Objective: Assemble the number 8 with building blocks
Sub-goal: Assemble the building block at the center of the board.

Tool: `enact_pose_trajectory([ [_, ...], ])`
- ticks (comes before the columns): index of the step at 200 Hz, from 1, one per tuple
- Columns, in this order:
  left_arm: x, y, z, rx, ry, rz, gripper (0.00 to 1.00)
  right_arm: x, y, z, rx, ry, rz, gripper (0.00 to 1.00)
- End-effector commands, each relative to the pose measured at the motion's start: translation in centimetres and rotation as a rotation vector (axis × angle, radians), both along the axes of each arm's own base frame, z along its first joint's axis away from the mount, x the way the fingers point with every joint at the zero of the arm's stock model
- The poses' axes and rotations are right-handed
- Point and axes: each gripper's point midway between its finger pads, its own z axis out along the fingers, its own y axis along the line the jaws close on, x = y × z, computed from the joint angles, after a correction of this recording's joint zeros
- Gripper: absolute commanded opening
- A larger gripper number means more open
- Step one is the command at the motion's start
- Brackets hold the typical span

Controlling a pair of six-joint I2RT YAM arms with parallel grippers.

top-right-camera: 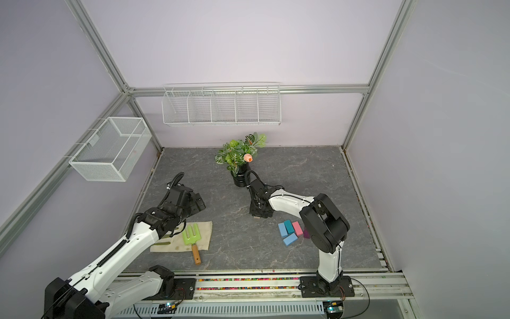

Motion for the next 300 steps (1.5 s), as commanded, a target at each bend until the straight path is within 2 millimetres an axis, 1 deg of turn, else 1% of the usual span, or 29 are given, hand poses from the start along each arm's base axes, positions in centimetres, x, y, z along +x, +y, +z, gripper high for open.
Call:
enact_pose_trajectory([
  [1, 0.3, 0.1, 0.3, 0.009, -0.02, 0.006, 0.99, -2.0, -3.1, -3.8, -0.132, 0.111, -0.028, 0.24],
  [24, 0.3, 0.0, 0.3, 0.007, -0.02, 0.007, 0.99, -1.9, -3.2, -3.7, -0.137, 0.106, -0.025, 0.26],
  [46, 0.4, 0.0, 0.3, 0.008, -0.02, 0.007, 1.0, -1.9, -3.2, -3.7, -0.139, 0.105, -0.025, 0.32],
  [79, 0.3, 0.0, 0.4, 0.008, -0.021, 0.005, 1.0, -1.9, -3.3, -3.6, -0.146, 0.101, -0.023, 0.35],
  [110, 0.3, 0.1, 0.4, 0.011, -0.023, 0.008, 0.99, -1.8, -3.4, -3.6, -0.149, 0.1, -0.022, 0.42],
  [151, 0.4, 0.1, 0.5, 0.012, -0.025, 0.008, 0.99, -1.8, -3.3, -3.5, -0.149, 0.096, -0.019, 0.44],
  [215, 0.4, 0.2, 0.6, 0.015, -0.029, 0.009, 1.0, -1.7, -3.3, -3.1, -0.149, 0.084, -0.013, 0.51],
  [275, 0.4, 0.2, 0.7, 0.017, -0.031, 0.01, 0.99, -1.8, -3.8, -1.4, -0.165, 0.048, -0.003, 0.58],
  [293, 0.3, 0.3, 0.9, 0.017, -0.035, 0.012, 1.0, -2.1, -4.2, -0.4, -0.192, 0.027, 0.003, 0.59],
  [300, 0.3, 0.3, 0.8, 0.017, -0.035, 0.013, 0.99, -2.2, -4.2, 0.3, -0.193, 0.002, 0.015, 0.63],
])
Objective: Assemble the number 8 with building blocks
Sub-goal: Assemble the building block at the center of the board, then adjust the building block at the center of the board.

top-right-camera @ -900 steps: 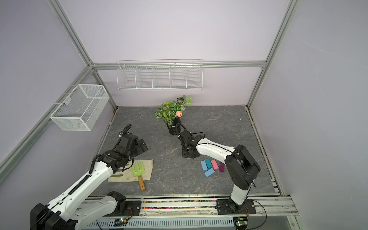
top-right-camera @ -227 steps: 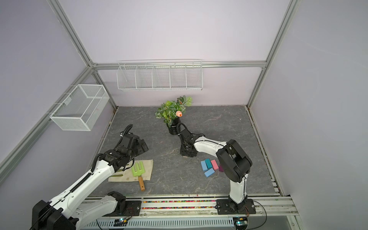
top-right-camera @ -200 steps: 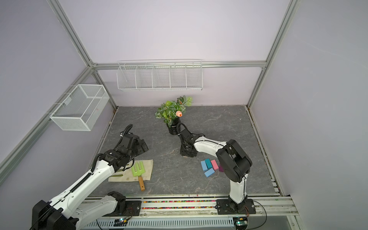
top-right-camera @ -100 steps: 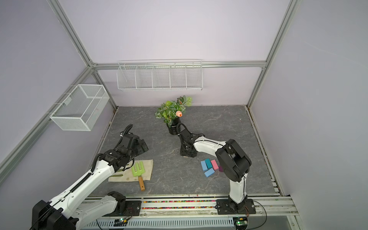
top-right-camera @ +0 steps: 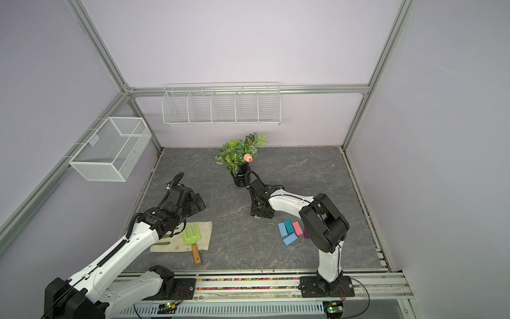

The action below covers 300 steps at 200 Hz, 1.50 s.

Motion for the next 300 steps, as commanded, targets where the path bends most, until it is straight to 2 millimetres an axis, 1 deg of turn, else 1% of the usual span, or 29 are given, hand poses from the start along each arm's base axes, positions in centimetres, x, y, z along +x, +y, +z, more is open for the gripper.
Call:
enact_pose_trajectory([
  [1, 0.3, 0.3, 0.8, 0.016, -0.034, 0.012, 0.99, -2.1, -2.7, 0.6, -0.114, 0.013, 0.014, 0.64],
  [22, 0.2, 0.5, 0.9, 0.02, -0.038, 0.019, 1.0, -2.1, -2.8, 3.1, -0.116, -0.058, 0.033, 0.73],
  [36, 0.1, 0.7, 1.1, 0.021, -0.043, 0.022, 1.0, -2.0, -3.3, 4.8, -0.119, -0.095, 0.035, 0.75],
  [53, 0.0, 0.7, 1.3, 0.018, -0.048, 0.022, 1.0, -1.9, -3.8, 6.7, -0.107, -0.144, 0.038, 0.83],
  [71, 0.0, 0.8, 1.5, 0.018, -0.054, 0.025, 1.0, -1.9, -4.0, 8.0, -0.103, -0.169, 0.05, 0.86],
  [82, -0.1, 0.8, 1.6, 0.015, -0.054, 0.026, 1.0, -2.0, -3.9, 8.3, -0.1, -0.17, 0.06, 0.86],
  [87, -0.1, 0.8, 1.6, 0.017, -0.055, 0.025, 1.0, -2.0, -3.9, 8.1, -0.103, -0.167, 0.063, 0.84],
  [92, -0.2, 0.9, 1.6, 0.014, -0.055, 0.028, 0.99, -2.0, -4.0, 8.0, -0.105, -0.165, 0.063, 0.79],
  [105, -0.2, 0.9, 1.7, 0.013, -0.057, 0.028, 1.0, -1.9, -4.4, 7.0, -0.135, -0.149, 0.056, 0.53],
  [115, -0.3, 0.9, 1.6, 0.012, -0.057, 0.03, 0.99, -1.7, -4.8, 6.2, -0.152, -0.136, 0.047, 0.28],
  [122, -0.4, 0.9, 1.6, 0.009, -0.059, 0.03, 1.0, -1.5, -5.0, 5.6, -0.161, -0.13, 0.039, 0.13],
  [124, -0.4, 0.9, 1.7, 0.007, -0.06, 0.031, 1.0, -1.4, -5.1, 5.4, -0.162, -0.128, 0.036, 0.09],
  [126, -0.4, 0.9, 1.7, 0.007, -0.06, 0.03, 1.0, -1.3, -5.2, 5.2, -0.162, -0.128, 0.032, 0.07],
  [144, -0.4, 0.9, 1.6, 0.006, -0.059, 0.028, 1.0, -0.8, -5.7, 4.1, -0.171, -0.123, 0.014, 0.07],
  [159, -0.3, 0.8, 1.7, 0.004, -0.061, 0.027, 1.0, -0.3, -5.8, 3.4, -0.165, -0.111, 0.01, 0.07],
  [175, -0.2, 0.7, 1.6, 0.003, -0.058, 0.025, 1.0, 0.0, -5.5, 2.8, -0.166, -0.104, 0.017, 0.07],
  [218, 0.0, 0.4, 1.2, -0.003, -0.05, 0.021, 1.0, 0.2, -4.0, 0.6, -0.133, -0.057, 0.044, 0.07],
  [300, 0.1, 0.4, 0.9, 0.006, -0.043, 0.019, 1.0, 0.0, -2.7, -1.1, -0.095, -0.018, 0.069, 0.07],
])
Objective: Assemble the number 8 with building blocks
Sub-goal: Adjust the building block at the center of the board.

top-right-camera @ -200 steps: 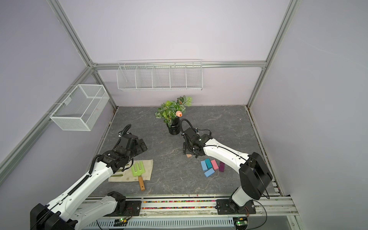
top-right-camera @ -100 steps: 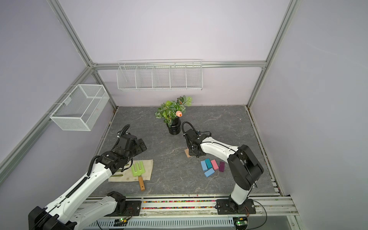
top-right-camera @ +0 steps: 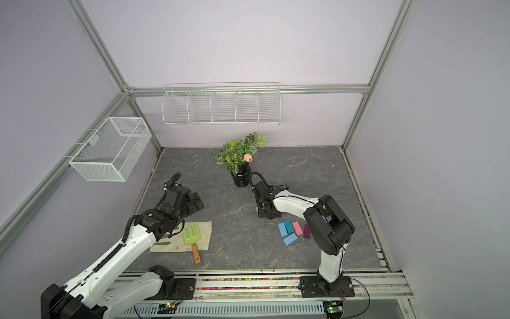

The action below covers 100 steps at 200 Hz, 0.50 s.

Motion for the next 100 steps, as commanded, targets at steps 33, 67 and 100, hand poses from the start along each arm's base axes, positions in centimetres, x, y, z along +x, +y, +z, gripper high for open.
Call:
enact_pose_trajectory([
  [33, 0.1, -0.1, -0.1, 0.003, -0.006, 0.003, 1.0, -0.6, 1.0, -1.0, 0.012, 0.033, 0.032, 0.07],
  [67, 0.1, 0.0, -0.1, 0.003, -0.006, 0.006, 1.0, -1.1, 1.4, -1.2, 0.023, 0.04, 0.045, 0.07],
  [100, 0.1, 0.0, -0.1, 0.004, -0.005, 0.005, 1.0, -1.5, 1.9, -1.3, 0.027, 0.05, 0.058, 0.07],
])
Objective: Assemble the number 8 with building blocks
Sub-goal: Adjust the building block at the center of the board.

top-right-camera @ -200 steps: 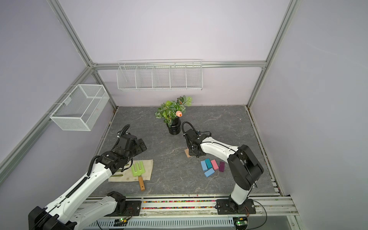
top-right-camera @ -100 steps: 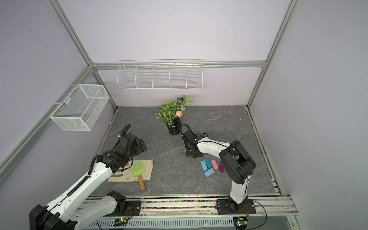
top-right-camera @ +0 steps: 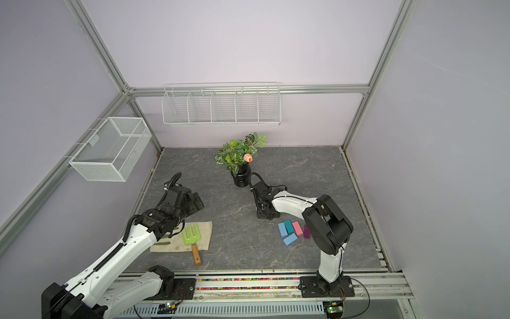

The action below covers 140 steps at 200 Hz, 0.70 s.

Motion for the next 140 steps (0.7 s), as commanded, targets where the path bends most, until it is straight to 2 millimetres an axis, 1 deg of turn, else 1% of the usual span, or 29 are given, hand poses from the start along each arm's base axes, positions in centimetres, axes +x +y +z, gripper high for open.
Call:
enact_pose_trajectory([
  [1, 0.1, 0.0, 0.0, 0.002, -0.01, 0.006, 1.0, -1.2, 1.1, -1.2, 0.015, 0.051, 0.036, 0.07],
  [70, 0.1, 0.0, -0.1, 0.003, -0.007, 0.004, 1.0, -1.2, 1.3, -1.3, -0.001, 0.056, 0.037, 0.07],
  [98, 0.1, 0.0, 0.0, 0.005, -0.01, 0.005, 1.0, -1.0, 1.9, -1.1, 0.021, 0.056, 0.047, 0.07],
  [118, 0.1, 0.0, 0.1, 0.007, -0.011, 0.004, 1.0, -0.9, 1.7, -1.0, 0.004, 0.056, 0.042, 0.07],
  [140, 0.2, 0.0, 0.2, 0.007, -0.012, 0.004, 1.0, -0.7, 0.9, -0.5, -0.023, 0.033, 0.023, 0.07],
])
